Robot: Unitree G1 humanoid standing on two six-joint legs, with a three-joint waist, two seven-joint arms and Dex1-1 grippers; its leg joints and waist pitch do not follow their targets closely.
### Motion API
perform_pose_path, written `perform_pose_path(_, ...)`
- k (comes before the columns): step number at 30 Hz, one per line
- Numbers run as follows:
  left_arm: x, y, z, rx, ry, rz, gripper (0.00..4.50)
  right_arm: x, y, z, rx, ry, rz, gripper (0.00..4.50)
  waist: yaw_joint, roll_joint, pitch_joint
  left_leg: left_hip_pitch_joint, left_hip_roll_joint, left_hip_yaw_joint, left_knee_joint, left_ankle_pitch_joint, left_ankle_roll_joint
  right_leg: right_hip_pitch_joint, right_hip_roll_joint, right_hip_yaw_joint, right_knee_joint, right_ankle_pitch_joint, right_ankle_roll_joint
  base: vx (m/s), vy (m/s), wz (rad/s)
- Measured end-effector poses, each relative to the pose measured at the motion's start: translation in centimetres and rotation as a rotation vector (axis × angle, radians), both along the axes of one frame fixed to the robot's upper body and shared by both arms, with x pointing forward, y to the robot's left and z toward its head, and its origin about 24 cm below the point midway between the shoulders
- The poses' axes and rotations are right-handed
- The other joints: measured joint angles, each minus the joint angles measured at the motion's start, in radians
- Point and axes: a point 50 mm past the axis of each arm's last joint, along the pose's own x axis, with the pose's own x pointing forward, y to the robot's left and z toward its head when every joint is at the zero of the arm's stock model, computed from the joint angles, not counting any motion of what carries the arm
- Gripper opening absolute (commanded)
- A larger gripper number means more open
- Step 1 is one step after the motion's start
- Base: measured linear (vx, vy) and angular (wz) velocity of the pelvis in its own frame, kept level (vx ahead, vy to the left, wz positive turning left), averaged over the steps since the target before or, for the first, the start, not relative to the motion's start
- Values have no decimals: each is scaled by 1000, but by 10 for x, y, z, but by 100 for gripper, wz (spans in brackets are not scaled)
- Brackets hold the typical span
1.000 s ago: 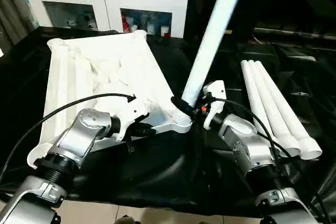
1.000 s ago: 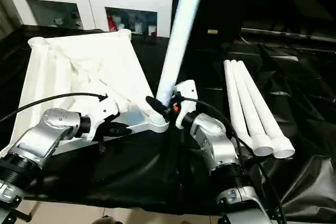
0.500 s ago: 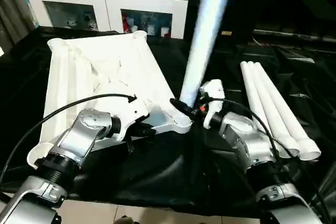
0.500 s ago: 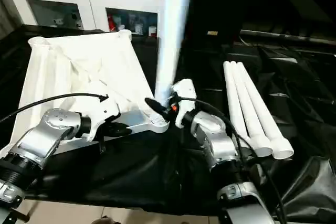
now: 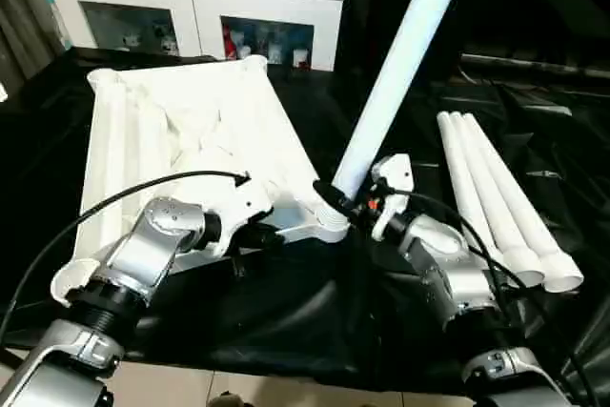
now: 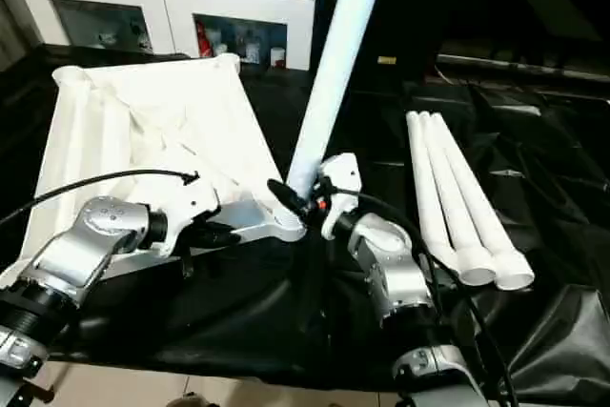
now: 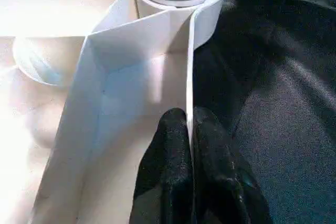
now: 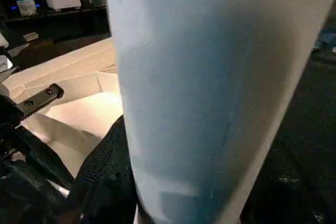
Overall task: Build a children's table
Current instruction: Insert table leg to table base, then rotate leg to tighten
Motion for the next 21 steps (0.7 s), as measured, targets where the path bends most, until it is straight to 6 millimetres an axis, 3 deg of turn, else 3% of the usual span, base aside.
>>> perform_pose_path(11, -3, 8, 1, 20, 9, -33, 0, 12, 3, 8, -116, 35, 177, 190, -2, -13, -8, 3, 0, 1, -10, 0, 0, 1, 0, -2, -7, 0, 0, 0, 0, 0)
perform_pose_path(21, -13, 13, 9, 34, 59, -173, 0, -1, -9, 12, -153, 32, 436, 190, 5, -25, -16, 4, 0, 2, -13, 0, 0, 1, 1, -1, -4, -7, -9, 30, 3, 1)
